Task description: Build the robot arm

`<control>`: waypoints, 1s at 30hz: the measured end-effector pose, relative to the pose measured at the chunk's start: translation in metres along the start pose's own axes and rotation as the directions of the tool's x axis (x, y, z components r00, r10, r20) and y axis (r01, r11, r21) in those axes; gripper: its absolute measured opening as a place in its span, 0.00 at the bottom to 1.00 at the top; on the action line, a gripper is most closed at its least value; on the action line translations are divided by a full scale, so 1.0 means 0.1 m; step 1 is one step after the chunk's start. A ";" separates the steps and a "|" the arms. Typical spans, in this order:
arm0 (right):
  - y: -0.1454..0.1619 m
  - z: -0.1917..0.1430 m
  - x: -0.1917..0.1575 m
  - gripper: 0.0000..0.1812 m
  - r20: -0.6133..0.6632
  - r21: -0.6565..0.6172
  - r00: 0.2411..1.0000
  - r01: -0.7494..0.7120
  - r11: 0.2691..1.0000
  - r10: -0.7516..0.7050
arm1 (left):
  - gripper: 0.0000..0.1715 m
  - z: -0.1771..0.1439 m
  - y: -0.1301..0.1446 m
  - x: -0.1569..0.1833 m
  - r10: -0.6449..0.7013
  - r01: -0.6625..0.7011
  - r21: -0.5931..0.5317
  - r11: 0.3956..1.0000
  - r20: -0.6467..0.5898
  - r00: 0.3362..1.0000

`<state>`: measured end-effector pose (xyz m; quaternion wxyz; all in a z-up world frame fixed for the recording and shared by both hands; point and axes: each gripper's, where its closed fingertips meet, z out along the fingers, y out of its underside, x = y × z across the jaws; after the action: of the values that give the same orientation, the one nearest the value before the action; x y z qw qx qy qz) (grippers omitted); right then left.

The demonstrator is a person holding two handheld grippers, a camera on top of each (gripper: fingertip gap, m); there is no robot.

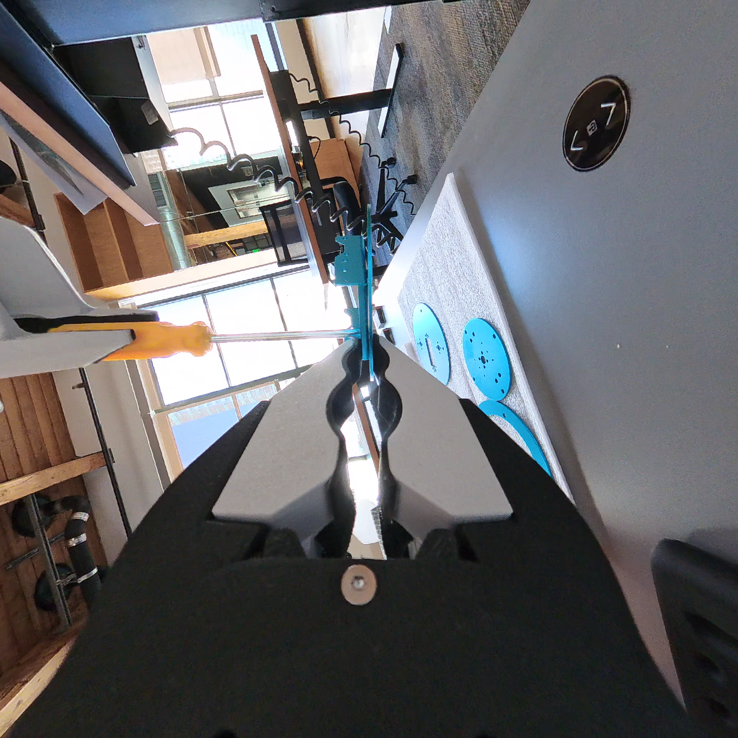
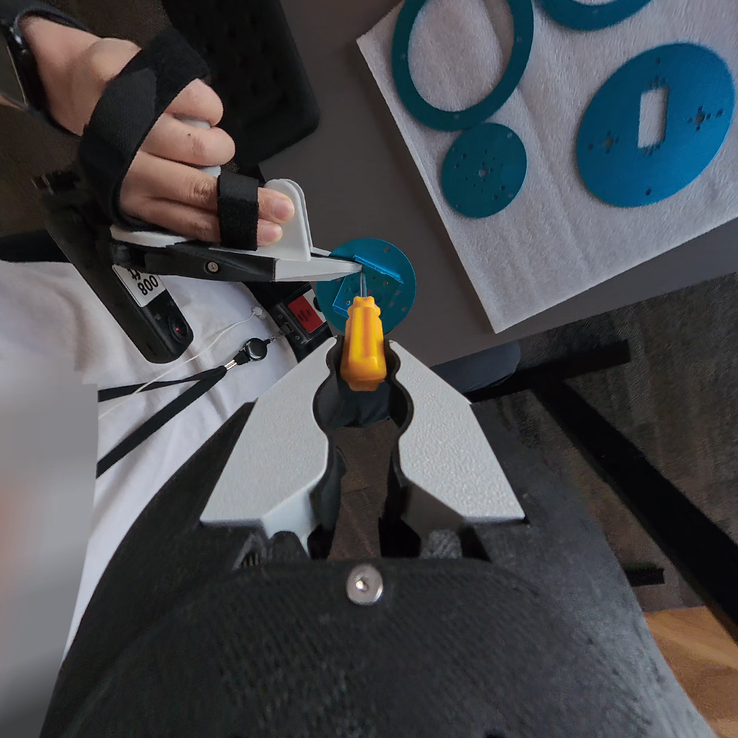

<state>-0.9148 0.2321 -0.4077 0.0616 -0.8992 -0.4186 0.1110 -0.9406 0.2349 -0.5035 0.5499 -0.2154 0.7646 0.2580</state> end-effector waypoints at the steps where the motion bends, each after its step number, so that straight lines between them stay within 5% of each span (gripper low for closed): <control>1: 0.00 0.01 0.02 0.10 0.008 -0.014 1.000 -0.025 1.000 0.025 | 0.02 0.01 0.00 0.01 -0.003 0.003 0.004 1.000 -0.002 1.000; 18: 0.03 0.15 0.50 0.10 0.117 -0.108 0.901 -0.406 0.907 0.417 | 0.02 0.44 0.17 0.10 0.129 -0.128 -0.096 0.987 0.004 0.992; 30: 0.04 0.07 0.57 0.10 0.106 -0.147 0.880 -0.446 0.883 0.463 | 0.02 0.52 0.14 0.01 0.198 -0.194 -0.110 0.975 0.025 0.980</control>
<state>-0.8776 0.2735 -0.4238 -0.0485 -0.9645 -0.2047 0.1594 -0.9118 0.2783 -0.5155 0.5231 -0.1632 0.7572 0.3555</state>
